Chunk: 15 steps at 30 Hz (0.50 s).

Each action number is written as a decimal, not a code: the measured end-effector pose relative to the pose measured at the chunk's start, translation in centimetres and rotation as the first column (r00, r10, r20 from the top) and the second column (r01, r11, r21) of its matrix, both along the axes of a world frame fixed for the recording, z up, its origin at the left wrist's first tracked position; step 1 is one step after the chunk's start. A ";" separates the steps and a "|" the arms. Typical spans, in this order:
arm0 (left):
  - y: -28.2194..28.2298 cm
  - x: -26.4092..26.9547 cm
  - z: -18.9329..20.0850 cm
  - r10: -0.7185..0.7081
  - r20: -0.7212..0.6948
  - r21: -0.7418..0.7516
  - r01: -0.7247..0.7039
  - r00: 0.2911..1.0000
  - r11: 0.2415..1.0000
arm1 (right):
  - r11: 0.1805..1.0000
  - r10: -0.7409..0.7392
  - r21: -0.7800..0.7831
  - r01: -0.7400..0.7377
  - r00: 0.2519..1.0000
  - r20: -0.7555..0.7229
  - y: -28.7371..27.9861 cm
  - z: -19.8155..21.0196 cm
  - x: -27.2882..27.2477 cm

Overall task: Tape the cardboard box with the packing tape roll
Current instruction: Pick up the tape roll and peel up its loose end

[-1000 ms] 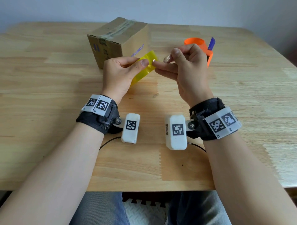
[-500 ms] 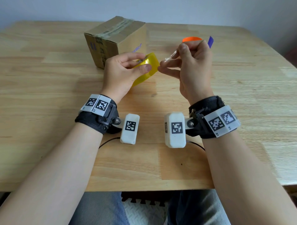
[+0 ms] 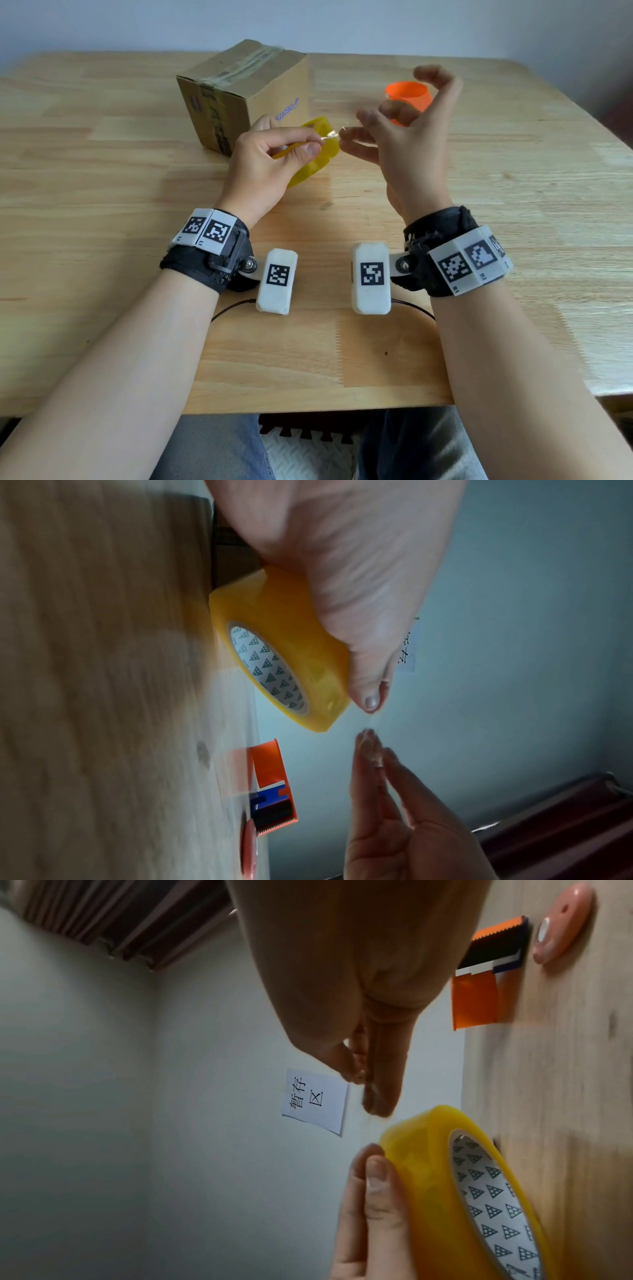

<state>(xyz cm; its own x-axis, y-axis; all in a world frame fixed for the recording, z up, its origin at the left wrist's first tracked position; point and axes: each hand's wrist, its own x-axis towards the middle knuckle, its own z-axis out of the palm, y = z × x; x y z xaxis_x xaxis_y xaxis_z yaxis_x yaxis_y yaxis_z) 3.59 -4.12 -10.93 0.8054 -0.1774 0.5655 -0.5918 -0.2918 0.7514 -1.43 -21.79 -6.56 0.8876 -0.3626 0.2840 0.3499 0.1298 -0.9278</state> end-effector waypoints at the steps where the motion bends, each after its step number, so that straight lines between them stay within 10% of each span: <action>1: 0.0 -0.1 -0.1 -0.001 0.002 -0.005 0.001 1.000 1.000 | 1.000 0.006 -0.018 -0.006 1.000 -0.019 0.0 -0.1 0.1; 15: 0.3 -0.3 0.2 0.002 -0.050 -0.078 -0.006 0.999 0.997 | 0.781 -0.023 -0.625 0.009 1.000 -0.014 0.0 -1.8 0.9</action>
<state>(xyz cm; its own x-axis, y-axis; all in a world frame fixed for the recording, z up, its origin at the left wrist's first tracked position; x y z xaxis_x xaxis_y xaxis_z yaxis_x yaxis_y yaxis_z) 3.33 -3.86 -10.74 0.8335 -0.1311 0.5368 -0.5522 -0.2328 0.8005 -0.55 -21.80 -8.36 0.8911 -0.1266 0.4357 0.3272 -0.4862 -0.8103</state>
